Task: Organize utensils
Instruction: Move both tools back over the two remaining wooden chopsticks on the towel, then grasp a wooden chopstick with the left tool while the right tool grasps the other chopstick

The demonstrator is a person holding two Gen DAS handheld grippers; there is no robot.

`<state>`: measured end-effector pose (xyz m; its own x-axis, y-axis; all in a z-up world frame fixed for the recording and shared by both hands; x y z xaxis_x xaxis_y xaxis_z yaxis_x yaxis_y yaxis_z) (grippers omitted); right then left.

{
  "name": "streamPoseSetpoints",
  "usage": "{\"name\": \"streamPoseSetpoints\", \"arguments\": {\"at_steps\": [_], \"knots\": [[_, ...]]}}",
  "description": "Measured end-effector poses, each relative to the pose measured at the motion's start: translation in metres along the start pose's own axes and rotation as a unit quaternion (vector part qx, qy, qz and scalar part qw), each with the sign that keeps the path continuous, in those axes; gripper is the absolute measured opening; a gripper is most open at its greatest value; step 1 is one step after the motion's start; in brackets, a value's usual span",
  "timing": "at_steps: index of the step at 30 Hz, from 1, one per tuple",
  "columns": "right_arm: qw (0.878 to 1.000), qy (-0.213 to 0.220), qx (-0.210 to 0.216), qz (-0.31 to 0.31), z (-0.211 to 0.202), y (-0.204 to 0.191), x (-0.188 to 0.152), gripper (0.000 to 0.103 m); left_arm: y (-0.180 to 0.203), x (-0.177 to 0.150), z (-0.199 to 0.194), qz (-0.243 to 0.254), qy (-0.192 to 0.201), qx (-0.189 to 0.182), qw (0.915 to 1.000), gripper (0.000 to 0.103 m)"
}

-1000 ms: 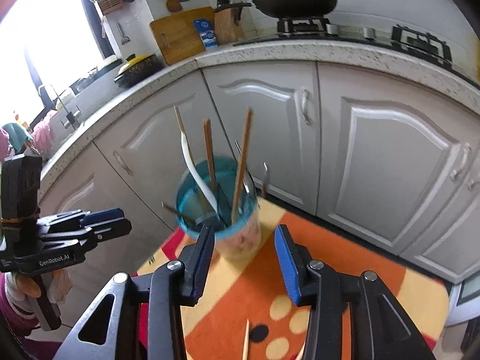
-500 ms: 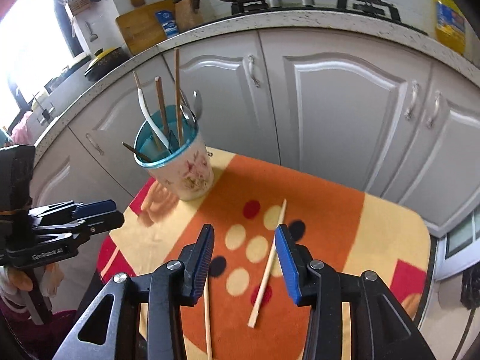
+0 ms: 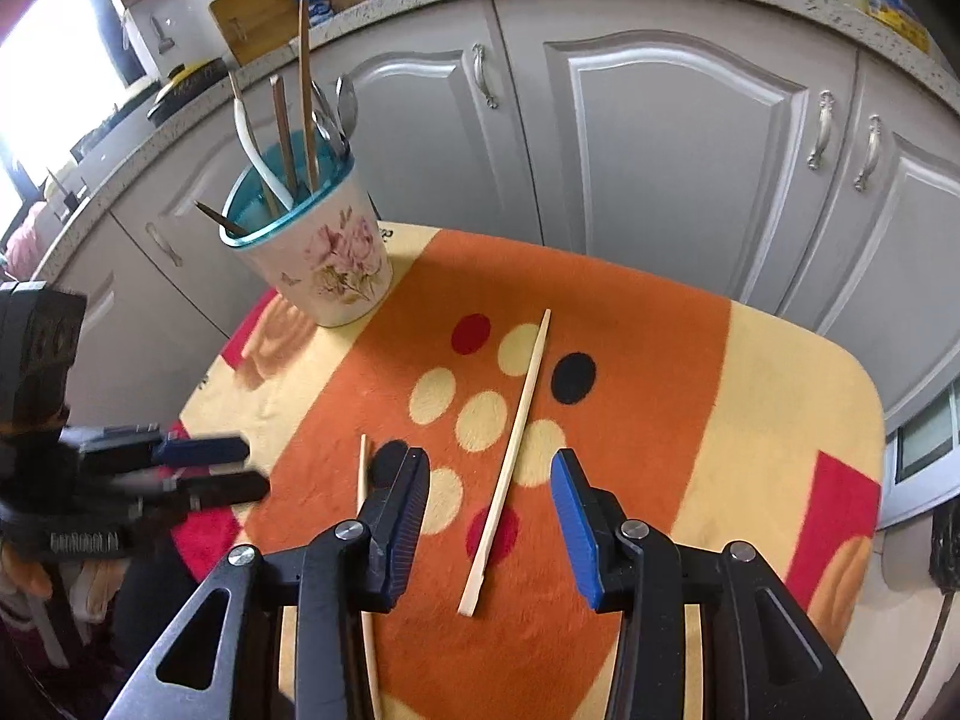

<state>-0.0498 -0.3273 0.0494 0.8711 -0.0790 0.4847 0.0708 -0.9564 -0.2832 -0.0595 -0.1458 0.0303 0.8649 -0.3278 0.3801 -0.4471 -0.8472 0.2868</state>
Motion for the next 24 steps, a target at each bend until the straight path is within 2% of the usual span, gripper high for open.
{"name": "streamPoseSetpoints", "arguments": {"at_steps": [3,7,10,12,13,15,18,21,24], "knots": [[1.000,-0.011,-0.004,0.002,0.024,0.003,0.012,0.032,0.001,-0.003,0.008,0.000,-0.007,0.008,0.9999,0.046],[1.000,-0.018,-0.023,-0.013,0.056,0.005,0.033,0.026,-0.006,-0.003,0.015,-0.012,-0.010,0.008,0.9998,0.046],[0.999,-0.041,-0.021,-0.014,0.080,0.008,0.043,0.020,-0.013,-0.006,0.020,-0.022,-0.021,0.012,0.9995,0.046],[0.997,-0.061,-0.035,-0.032,0.097,0.008,0.042,0.011,-0.016,-0.005,0.023,-0.022,-0.025,0.013,0.9994,0.046],[0.997,-0.050,-0.038,-0.049,0.096,0.005,0.041,0.009,-0.016,-0.005,0.025,-0.021,-0.026,0.014,0.9993,0.046],[0.996,-0.058,-0.021,-0.061,0.093,0.003,0.033,0.008,-0.014,-0.002,0.029,-0.024,-0.027,0.014,0.9993,0.046],[0.994,-0.067,-0.017,-0.079,0.079,0.006,0.013,0.007,-0.009,0.001,0.037,-0.024,-0.033,0.012,0.9991,0.046],[0.995,-0.081,-0.002,-0.063,0.059,0.017,-0.013,0.007,-0.003,0.002,0.043,-0.020,-0.035,0.018,0.9990,0.046],[0.996,-0.076,-0.001,-0.042,0.043,0.031,-0.031,0.007,0.003,0.006,0.050,-0.019,-0.036,0.030,0.9987,0.046]]}}
Point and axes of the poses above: each gripper's, at about its wrist camera, not at the fingertips, and z roughly the way its jaws point, y to its right, x to its top, the point moved 3 cm from there along z, roughly the way its jaws point, and after that the axes turned 9 degrees about z, right-handed, at the moved point
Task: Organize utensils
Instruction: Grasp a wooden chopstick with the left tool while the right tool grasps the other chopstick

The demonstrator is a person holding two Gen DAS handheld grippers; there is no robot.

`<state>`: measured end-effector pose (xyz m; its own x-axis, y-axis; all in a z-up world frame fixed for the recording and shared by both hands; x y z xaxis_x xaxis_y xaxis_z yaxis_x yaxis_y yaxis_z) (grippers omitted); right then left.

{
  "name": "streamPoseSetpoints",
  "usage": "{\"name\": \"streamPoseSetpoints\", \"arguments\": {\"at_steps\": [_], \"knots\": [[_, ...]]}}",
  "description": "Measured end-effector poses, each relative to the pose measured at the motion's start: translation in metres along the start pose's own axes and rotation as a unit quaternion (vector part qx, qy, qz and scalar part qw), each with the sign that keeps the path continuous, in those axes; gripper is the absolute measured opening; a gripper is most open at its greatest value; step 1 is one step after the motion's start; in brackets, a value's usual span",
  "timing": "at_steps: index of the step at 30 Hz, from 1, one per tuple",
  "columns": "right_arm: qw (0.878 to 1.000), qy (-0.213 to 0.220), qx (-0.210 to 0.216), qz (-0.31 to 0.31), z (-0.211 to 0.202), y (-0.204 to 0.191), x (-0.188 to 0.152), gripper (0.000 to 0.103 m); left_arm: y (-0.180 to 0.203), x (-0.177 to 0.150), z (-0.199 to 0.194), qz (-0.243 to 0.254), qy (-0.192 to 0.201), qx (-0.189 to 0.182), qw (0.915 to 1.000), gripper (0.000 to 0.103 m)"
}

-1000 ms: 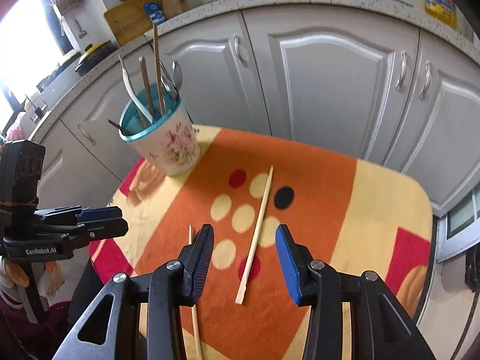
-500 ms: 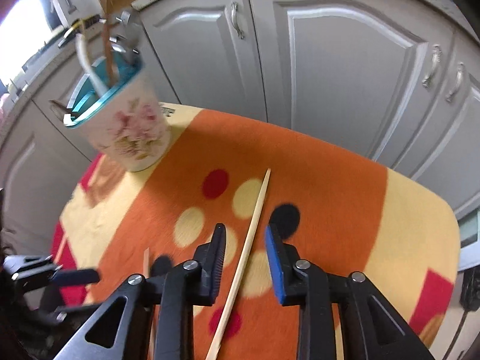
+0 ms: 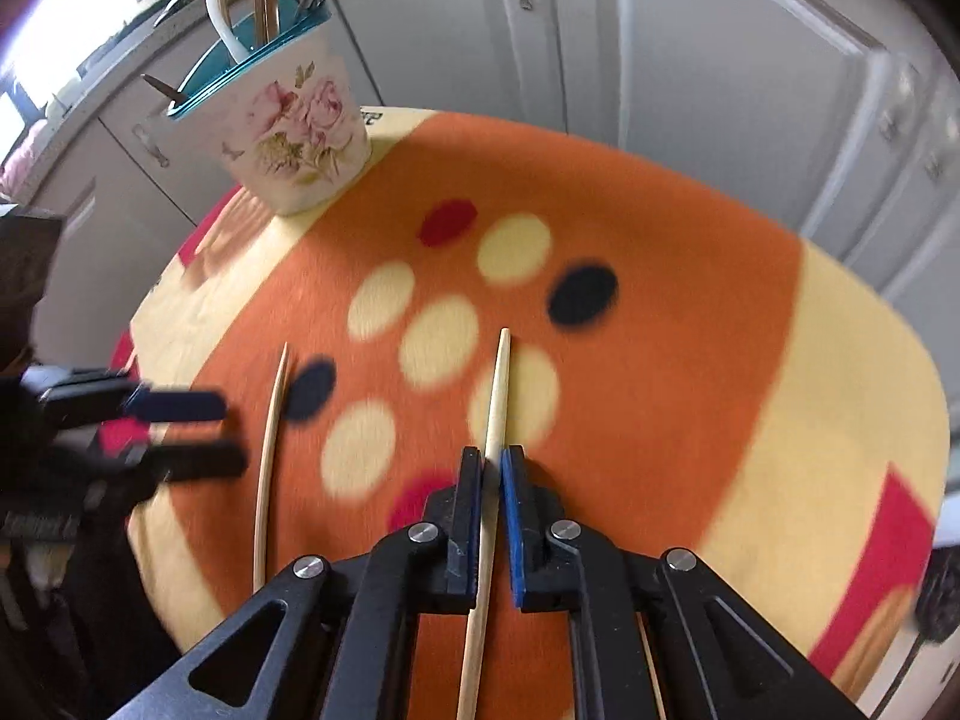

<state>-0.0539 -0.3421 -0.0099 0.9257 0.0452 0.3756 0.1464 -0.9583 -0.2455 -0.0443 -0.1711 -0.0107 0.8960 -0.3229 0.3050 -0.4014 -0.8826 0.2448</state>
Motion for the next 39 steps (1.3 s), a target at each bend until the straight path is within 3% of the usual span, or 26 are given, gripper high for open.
{"name": "streamPoseSetpoints", "arguments": {"at_steps": [2,5,11,14,16,18,20,33,39], "knots": [[1.000,0.000,0.001,0.000,-0.004,0.001,-0.004,0.009,0.006,0.004,0.002,0.005,0.003,0.009,0.9999,0.046],[1.000,0.005,0.006,-0.004,-0.005,-0.003,0.000,0.022,0.012,0.009,0.007,0.010,-0.001,0.026,0.9996,0.046],[1.000,-0.006,-0.012,-0.020,0.010,-0.009,0.014,0.022,0.019,0.017,0.013,0.018,-0.004,0.040,0.9990,0.046],[0.999,-0.008,-0.026,-0.044,0.013,-0.012,0.017,0.014,0.025,0.017,0.016,0.043,0.001,0.044,0.9981,0.045],[0.999,-0.016,-0.013,-0.034,0.013,-0.009,0.020,0.007,0.026,0.018,0.017,0.058,0.008,0.046,0.9973,0.011],[1.000,-0.015,0.000,-0.025,0.008,-0.007,0.021,0.007,0.021,0.022,0.018,0.043,0.004,0.013,0.9990,0.005],[1.000,-0.007,0.007,-0.024,0.000,-0.008,0.020,0.006,0.015,0.025,0.016,0.017,-0.002,-0.018,0.9997,0.004],[0.997,0.045,0.055,-0.017,-0.058,-0.032,0.019,0.006,0.002,0.025,-0.047,0.031,0.066,-0.037,0.9967,0.004],[0.999,0.002,-0.015,-0.043,-0.025,-0.035,0.015,0.009,-0.002,0.021,-0.059,0.029,0.074,-0.039,0.9961,0.004]]}}
Point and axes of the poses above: each gripper's, at about its wrist camera, not at the fingertips, and z roughly the way its jaws point, y to its right, x to its top, the point moved 3 cm from there along z, roughly the way its jaws point, and after that the axes turned 9 degrees about z, right-handed, at the moved point
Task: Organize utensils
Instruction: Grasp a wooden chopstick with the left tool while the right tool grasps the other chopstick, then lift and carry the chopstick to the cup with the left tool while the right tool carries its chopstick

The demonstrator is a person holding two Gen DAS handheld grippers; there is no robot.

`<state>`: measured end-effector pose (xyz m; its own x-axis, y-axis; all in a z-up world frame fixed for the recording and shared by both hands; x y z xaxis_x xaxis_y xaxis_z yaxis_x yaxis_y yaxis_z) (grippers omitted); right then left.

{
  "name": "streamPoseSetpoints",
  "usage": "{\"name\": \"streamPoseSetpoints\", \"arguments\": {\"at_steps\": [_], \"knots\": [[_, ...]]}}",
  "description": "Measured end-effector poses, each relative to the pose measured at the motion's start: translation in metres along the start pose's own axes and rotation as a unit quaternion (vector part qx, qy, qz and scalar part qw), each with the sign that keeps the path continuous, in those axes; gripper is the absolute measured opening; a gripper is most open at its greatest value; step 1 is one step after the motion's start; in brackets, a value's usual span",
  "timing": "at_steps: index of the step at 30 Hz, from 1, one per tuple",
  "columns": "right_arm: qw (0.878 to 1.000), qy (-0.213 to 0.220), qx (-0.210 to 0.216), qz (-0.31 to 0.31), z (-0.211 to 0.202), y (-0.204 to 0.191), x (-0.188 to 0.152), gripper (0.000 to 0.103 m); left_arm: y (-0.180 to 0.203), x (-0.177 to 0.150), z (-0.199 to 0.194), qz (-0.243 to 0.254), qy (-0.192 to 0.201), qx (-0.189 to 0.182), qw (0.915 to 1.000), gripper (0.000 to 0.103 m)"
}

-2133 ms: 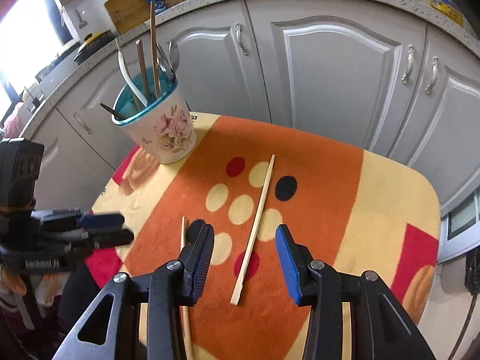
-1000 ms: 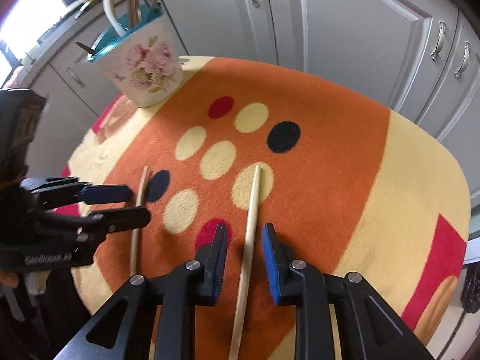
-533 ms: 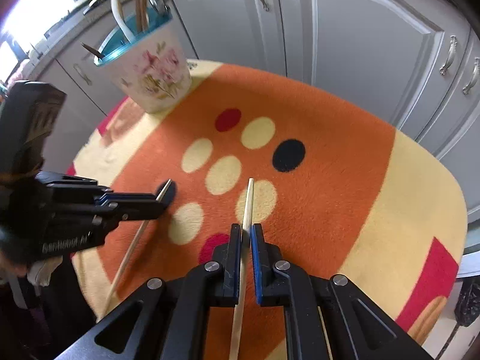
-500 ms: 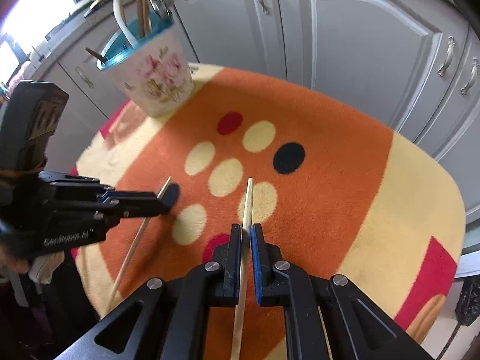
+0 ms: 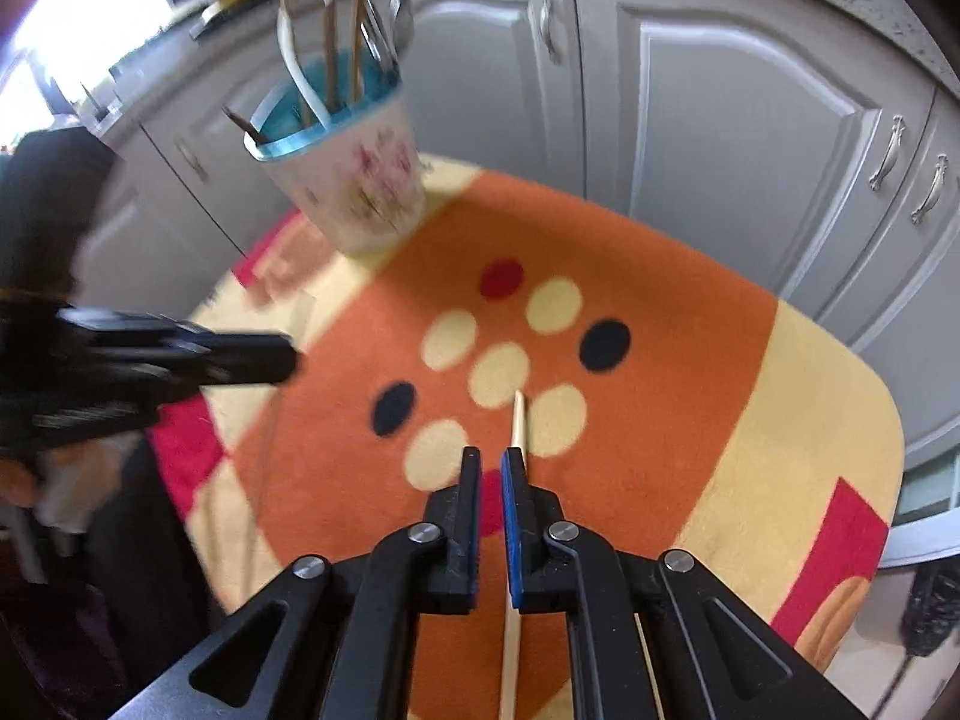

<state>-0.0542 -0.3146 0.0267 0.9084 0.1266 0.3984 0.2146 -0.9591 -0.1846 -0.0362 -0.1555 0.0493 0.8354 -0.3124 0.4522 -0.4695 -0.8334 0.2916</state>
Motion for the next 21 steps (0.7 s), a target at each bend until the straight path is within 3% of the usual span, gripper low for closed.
{"name": "streamPoseSetpoints", "arguments": {"at_steps": [1,3,5,7,9,12,21], "knots": [[1.000,-0.016,-0.012,-0.006,0.012,-0.002,-0.002,0.012,0.001,-0.001,-0.003,0.000,0.002,-0.001,1.0000,0.004],[0.999,-0.041,-0.031,-0.014,0.029,-0.002,-0.004,0.028,0.001,-0.002,-0.006,0.000,0.005,-0.002,1.0000,0.004],[0.997,-0.063,-0.047,-0.023,0.043,-0.001,-0.007,0.029,0.001,-0.003,-0.011,-0.002,0.006,-0.004,1.0000,0.004],[0.997,-0.058,-0.044,-0.029,0.043,-0.004,-0.003,0.027,0.000,-0.002,-0.015,-0.003,0.009,-0.006,0.9999,0.004],[0.998,-0.060,-0.029,-0.017,0.042,-0.002,0.004,0.006,-0.001,-0.001,-0.021,-0.004,0.013,-0.009,0.9999,0.004],[0.998,-0.056,-0.005,-0.009,0.034,-0.002,0.006,0.006,-0.001,0.004,-0.033,-0.004,0.026,-0.013,0.9996,0.004],[0.999,0.016,0.044,0.014,-0.036,-0.004,0.004,0.006,0.000,0.014,-0.060,0.000,0.052,-0.018,0.9985,0.004]]}}
Point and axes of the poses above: each gripper's, at about its wrist camera, not at the fingertips, and z roughly the way its jaws point, y to its right, x to its top, the point moved 3 cm from there along z, roughly the way its jaws point, and after that the axes turned 9 degrees about z, right-handed, at the moved point
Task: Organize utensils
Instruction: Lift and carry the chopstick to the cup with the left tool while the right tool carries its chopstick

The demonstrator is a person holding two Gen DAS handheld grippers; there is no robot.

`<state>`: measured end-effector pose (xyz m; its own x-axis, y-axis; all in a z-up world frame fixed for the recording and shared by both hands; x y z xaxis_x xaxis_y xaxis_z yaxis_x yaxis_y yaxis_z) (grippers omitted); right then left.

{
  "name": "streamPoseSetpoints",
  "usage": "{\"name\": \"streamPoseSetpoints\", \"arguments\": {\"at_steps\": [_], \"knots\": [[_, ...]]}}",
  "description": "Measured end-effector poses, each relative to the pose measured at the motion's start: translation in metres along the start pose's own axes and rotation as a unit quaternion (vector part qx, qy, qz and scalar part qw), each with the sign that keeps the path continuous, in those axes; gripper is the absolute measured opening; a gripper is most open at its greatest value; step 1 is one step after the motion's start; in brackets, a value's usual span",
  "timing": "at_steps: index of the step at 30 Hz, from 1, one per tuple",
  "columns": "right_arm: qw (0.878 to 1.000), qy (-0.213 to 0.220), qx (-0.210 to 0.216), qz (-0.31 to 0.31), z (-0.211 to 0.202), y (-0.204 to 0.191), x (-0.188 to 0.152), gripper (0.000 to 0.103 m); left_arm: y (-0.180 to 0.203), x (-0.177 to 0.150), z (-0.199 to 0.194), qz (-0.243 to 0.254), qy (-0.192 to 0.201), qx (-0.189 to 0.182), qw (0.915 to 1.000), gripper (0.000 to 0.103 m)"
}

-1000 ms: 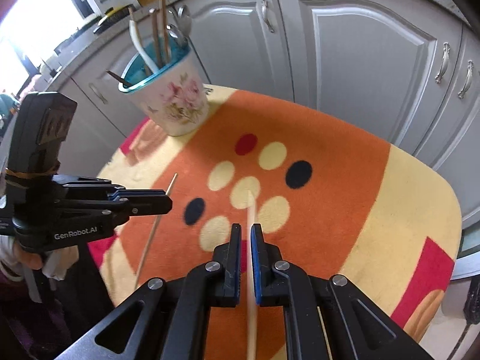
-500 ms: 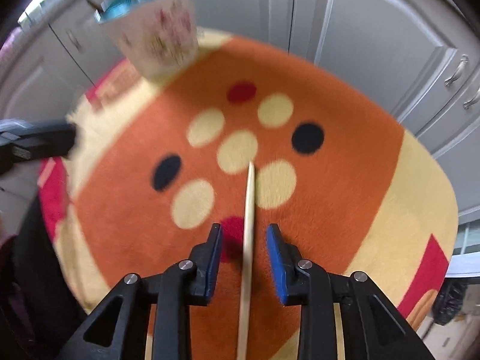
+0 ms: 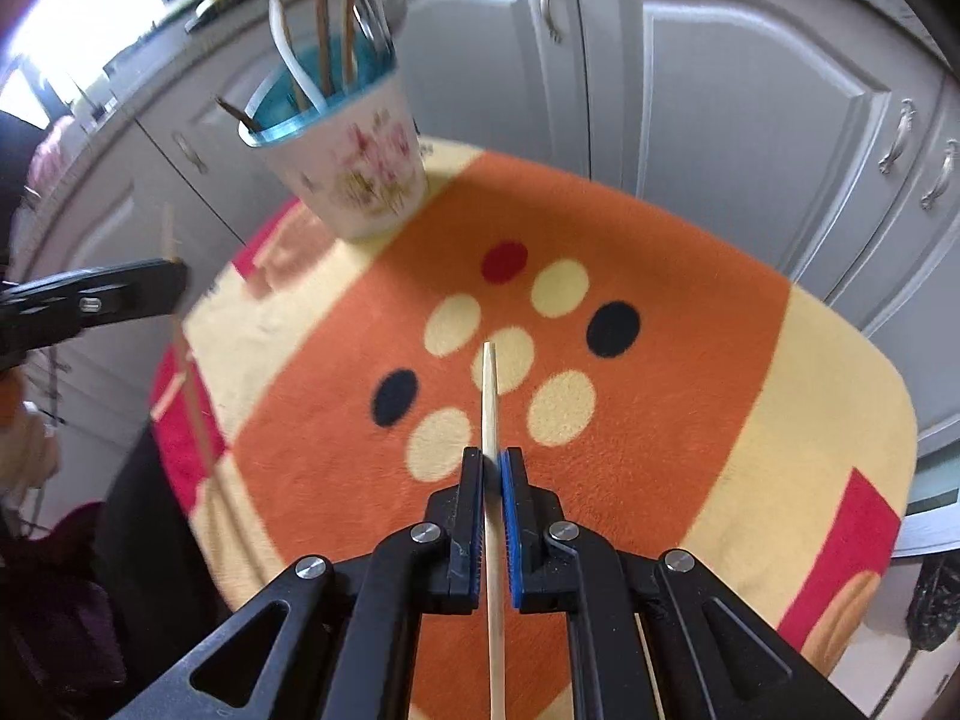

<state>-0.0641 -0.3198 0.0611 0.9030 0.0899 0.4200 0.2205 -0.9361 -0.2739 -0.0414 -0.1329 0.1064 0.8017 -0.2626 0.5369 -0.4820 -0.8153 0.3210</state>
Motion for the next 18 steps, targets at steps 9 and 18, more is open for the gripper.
{"name": "streamPoseSetpoints", "arguments": {"at_steps": [9,18], "knots": [[0.998,0.054,0.036,0.006,-0.048,-0.018,-0.003,0.006,0.003,0.013,-0.025,0.015,0.025,0.005,0.9996,0.004],[0.999,0.039,-0.007,-0.013,-0.029,-0.026,0.000,0.010,-0.005,0.018,-0.040,0.009,0.040,0.010,0.9991,0.004]]}}
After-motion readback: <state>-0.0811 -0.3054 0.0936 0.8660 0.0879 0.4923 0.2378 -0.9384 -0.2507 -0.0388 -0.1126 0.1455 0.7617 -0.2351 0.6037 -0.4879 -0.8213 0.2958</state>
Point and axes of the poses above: each gripper's, at about its wrist camera, not at the fingertips, and z roughly the way its jaws point, y to its right, x to its top, the point moved 3 cm from there along z, roughly the way its jaws point, and after that the axes turned 9 degrees about z, right-handed, at the moved point
